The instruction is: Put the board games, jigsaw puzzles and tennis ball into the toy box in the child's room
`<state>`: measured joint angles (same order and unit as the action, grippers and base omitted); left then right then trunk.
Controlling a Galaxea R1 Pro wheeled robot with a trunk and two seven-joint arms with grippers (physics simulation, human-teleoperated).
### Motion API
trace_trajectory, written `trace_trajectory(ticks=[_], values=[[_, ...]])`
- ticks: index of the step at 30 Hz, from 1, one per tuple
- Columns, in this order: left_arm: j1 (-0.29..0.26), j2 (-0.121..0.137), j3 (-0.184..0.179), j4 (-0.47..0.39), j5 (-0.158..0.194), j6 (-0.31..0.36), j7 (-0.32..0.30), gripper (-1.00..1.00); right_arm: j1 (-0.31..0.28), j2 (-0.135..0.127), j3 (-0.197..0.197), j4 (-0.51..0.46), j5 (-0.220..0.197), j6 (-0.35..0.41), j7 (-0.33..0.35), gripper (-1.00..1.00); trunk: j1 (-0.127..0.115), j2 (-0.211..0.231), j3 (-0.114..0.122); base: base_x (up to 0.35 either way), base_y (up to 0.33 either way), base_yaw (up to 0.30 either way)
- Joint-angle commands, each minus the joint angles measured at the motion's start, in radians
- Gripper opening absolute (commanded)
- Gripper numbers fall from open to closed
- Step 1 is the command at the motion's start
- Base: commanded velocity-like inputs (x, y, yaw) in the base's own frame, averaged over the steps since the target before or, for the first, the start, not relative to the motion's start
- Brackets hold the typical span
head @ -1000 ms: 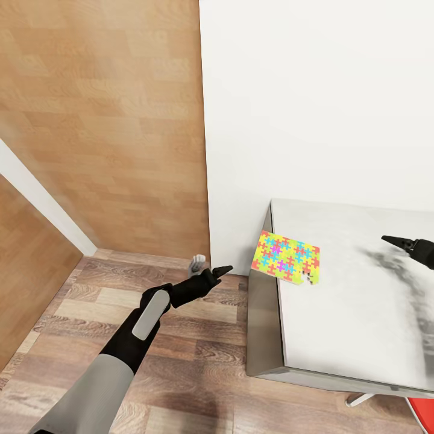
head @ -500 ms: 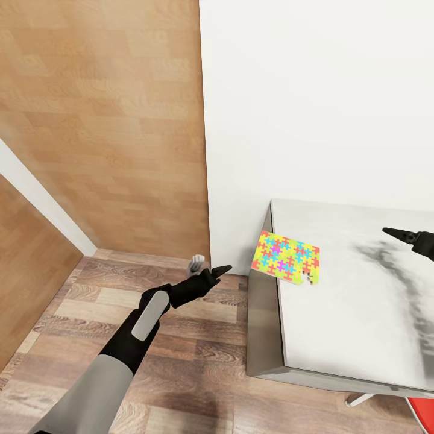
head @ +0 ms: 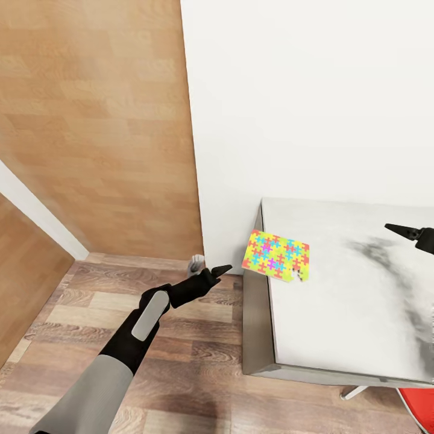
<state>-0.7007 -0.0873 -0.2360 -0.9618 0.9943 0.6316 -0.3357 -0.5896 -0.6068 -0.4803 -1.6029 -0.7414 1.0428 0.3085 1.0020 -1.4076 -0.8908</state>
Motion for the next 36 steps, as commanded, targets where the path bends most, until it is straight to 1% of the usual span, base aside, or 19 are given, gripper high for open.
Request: trace_trajectory(ticks=[1,9,20,36], values=[[0.0,0.0,0.001,0.0,0.004,0.005,-0.001,1.0,-0.001,0.0,-0.002,-0.001,0.01,0.004,0.01,1.0,0.0,0.0,-0.001,0.0,0.0,-0.125],[0.0,-0.001,0.0,0.0,0.005,0.005,-0.004,1.0,0.001,0.002,-0.002,-0.004,0.01,0.004,0.01,1.0,0.0,0.0,-0.001,0.0,0.0,-0.079],[-0.003,-0.002,-0.003,-0.004,0.007,0.005,-0.011,1.0,0.002,0.008,-0.002,-0.006,0.01,0.004,0.01,1.0,0.0,0.0,-0.001,0.0,0.0,-0.022],[-0.01,-0.005,-0.007,-0.021,0.007,0.005,-0.047,1.0,0.005,0.011,0.002,-0.007,0.01,0.004,0.009,1.0,0.0,0.0,-0.001,0.0,0.0,-0.004]])
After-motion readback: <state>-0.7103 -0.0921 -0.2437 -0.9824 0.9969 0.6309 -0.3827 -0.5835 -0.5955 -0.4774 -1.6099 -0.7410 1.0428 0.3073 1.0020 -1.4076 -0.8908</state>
